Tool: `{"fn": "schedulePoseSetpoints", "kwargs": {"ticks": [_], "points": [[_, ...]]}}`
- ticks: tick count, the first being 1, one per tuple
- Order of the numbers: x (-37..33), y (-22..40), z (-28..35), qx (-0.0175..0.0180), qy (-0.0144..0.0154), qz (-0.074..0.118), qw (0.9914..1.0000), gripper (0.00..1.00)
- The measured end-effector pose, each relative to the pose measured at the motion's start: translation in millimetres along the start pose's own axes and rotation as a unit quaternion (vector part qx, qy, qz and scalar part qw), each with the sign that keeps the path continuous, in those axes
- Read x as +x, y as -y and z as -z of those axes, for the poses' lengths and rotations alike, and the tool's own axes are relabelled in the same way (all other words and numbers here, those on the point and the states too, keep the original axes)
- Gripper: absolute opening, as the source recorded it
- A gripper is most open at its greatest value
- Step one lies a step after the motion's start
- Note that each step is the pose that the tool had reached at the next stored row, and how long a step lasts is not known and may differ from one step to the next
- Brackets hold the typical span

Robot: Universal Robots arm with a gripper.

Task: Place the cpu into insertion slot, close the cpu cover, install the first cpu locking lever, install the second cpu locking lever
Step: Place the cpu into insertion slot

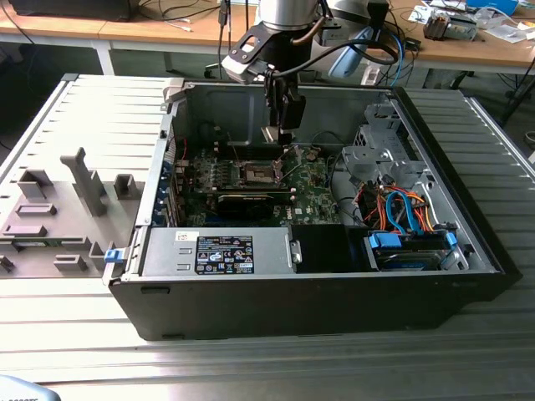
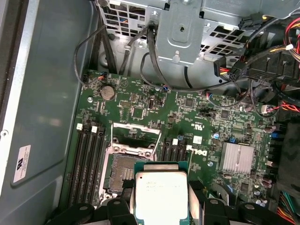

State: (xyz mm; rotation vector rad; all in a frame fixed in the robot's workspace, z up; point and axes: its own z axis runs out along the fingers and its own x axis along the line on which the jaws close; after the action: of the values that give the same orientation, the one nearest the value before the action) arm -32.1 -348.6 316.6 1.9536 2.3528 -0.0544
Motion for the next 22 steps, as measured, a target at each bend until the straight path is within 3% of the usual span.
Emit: {"fn": "schedulePoseSetpoints", "kwargs": {"ticks": [4, 6, 22], "points": [[0.0, 0.0, 0.0, 0.0002, 0.0007, 0.0, 1.0, 0.55], [0.0, 0.0, 0.0, 0.0007, 0.0027, -0.002, 0.99999, 0.55], [0.0, 0.0, 0.0, 0.0013, 0.0057, -0.003, 0.99998, 0.55]]}}
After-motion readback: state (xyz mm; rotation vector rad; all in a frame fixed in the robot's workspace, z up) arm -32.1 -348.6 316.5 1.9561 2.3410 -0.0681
